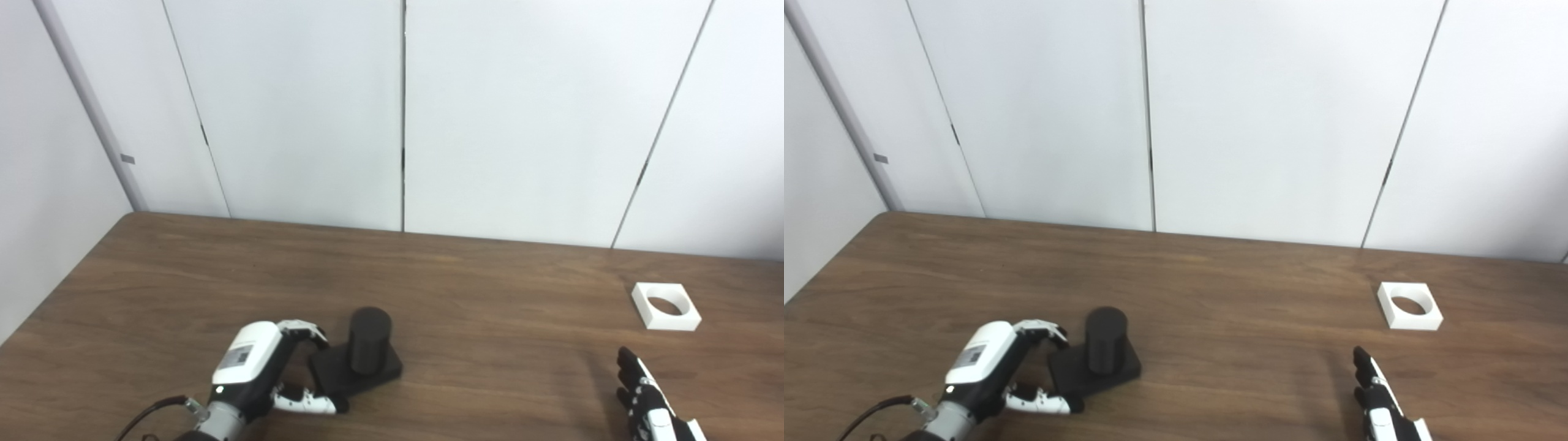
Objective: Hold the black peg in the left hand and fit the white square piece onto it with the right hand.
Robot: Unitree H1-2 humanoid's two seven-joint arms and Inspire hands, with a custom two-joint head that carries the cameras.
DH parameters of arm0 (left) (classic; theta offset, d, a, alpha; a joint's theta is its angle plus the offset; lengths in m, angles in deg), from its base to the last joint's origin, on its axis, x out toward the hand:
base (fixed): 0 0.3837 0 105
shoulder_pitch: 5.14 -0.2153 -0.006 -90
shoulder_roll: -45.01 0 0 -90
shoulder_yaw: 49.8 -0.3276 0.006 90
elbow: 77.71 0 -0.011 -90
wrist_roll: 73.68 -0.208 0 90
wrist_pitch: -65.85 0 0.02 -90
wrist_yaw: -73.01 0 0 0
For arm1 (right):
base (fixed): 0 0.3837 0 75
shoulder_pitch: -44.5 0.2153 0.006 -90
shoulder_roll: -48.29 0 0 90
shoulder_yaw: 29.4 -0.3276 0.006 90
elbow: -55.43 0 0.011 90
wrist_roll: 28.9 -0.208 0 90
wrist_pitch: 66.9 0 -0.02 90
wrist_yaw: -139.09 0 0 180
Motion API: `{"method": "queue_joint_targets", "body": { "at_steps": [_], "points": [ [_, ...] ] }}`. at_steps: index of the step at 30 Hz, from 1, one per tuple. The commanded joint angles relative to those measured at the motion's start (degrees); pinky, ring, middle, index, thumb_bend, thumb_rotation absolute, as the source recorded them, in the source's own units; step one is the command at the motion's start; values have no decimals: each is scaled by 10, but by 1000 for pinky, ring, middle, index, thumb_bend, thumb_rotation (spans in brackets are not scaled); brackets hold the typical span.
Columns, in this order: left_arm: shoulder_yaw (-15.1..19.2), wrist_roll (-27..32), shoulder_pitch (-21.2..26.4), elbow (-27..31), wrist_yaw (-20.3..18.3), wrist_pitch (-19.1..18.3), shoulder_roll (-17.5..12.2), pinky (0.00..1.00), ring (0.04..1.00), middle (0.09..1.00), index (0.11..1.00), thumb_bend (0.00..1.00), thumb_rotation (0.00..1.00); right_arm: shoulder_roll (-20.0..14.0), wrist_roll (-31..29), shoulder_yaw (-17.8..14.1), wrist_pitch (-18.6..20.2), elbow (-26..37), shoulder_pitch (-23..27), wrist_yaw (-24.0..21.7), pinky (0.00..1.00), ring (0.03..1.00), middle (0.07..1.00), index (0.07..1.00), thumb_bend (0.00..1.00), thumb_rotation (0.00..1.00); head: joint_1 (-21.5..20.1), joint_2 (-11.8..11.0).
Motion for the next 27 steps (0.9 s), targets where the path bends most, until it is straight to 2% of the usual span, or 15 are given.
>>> {"method": "queue_joint_targets", "body": {
  "at_steps": [1,5,9,10,15,18,21,27],
  "points": [
    [-25,6,-15,18,-39,18,4,725,803,747,486,523,52,16,0,-1,-3,30,7,5,1000,1000,986,947,545,1000,-4,3],
    [-42,13,-19,37,-59,31,1,739,799,744,486,522,48,18,9,3,1,35,7,6,1000,1000,976,947,523,1000,-18,11],
    [-56,19,-16,62,-106,19,-4,760,828,770,487,521,47,21,16,7,4,36,9,10,1000,1000,965,936,508,1000,-35,26],
    [-59,19,-14,65,-111,22,-5,794,825,770,487,521,47,21,19,8,6,37,9,12,1000,1000,959,930,520,1000,-39,31],
    [-69,24,-4,71,-139,37,-8,840,823,770,487,521,47,28,29,12,32,53,14,25,1000,998,956,922,495,1000,-50,53],
    [-71,22,-2,75,-151,40,-7,827,829,772,487,521,47,31,31,15,41,60,16,29,1000,999,955,925,491,1000,-60,68],
    [-76,20,2,66,-150,59,-5,801,817,763,486,522,48,32,35,19,52,68,20,35,1000,998,953,922,502,1000,-65,81],
    [-81,6,1,53,-157,55,7,723,805,766,487,522,48,31,42,29,78,84,25,42,1000,989,947,921,541,1000,-70,96]
  ]
}}
